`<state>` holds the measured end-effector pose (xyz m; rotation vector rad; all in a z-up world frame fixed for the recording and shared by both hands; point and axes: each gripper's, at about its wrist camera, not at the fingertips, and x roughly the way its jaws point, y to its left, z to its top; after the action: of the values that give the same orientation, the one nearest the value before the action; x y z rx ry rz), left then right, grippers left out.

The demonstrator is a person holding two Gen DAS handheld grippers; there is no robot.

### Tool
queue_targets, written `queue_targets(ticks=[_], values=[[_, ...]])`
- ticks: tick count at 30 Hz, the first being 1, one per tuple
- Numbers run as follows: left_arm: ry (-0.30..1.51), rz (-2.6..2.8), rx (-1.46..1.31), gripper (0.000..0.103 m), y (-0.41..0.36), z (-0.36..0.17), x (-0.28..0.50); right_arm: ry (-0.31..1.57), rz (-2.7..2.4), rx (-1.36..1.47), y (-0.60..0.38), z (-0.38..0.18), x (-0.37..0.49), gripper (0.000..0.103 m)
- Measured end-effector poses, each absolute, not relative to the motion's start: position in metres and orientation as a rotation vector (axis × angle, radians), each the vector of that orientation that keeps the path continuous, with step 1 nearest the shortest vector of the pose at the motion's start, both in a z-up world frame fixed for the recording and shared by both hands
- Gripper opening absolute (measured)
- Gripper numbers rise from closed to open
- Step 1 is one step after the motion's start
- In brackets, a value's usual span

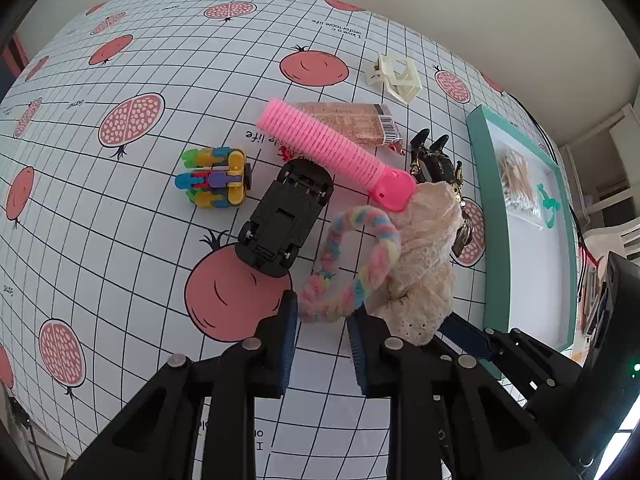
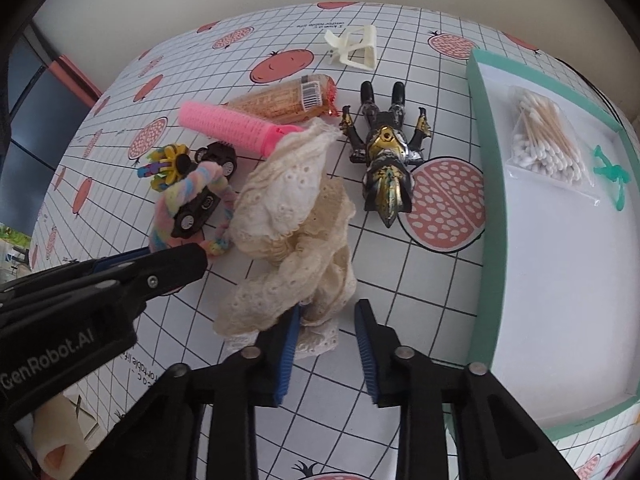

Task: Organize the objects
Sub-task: 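Grasp the rainbow braided ring with the left gripper while the right grasps the lace cloth, then carry the rainbow ring with the left gripper while the right carries the lace cloth into the tray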

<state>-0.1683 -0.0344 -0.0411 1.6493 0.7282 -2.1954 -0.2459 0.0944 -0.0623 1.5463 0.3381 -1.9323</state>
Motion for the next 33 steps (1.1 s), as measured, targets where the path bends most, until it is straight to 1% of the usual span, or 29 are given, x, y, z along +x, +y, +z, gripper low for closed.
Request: queue_targets(ticks=[2, 3, 9, 16, 22, 33], values=[[0.735, -2.202, 1.647, 0.021, -0.036, -0.041, -0.167, 0.336, -1.923, 1.546, 0.095, -0.062, -0.245, 0.019], [0.739, -2.202, 1.647, 0.018, -0.037, -0.041, -0.167, 0.336, -1.916, 1.546, 0.094, -0.063, -0.244, 0.018], [0.76, -2.205, 1.644, 0.01, -0.038, -0.041, -0.167, 0.323, -1.909, 1.548, 0.096, -0.063, -0.245, 0.018], [0.758, -2.215, 1.631, 0.009, -0.037, -0.04, -0.167, 0.321, -1.897, 1.544, 0.095, -0.063, -0.244, 0.015], [0.748, -2.227, 1.604, 0.008, -0.037, -0.037, -0.167, 0.279, -1.883, 1.55, 0.099, -0.062, -0.247, 0.009], [0.736, -2.262, 1.533, 0.007, -0.039, -0.019, -0.162, 0.22, -1.906, 1.481, 0.096, -0.041, -0.245, 0.007]])
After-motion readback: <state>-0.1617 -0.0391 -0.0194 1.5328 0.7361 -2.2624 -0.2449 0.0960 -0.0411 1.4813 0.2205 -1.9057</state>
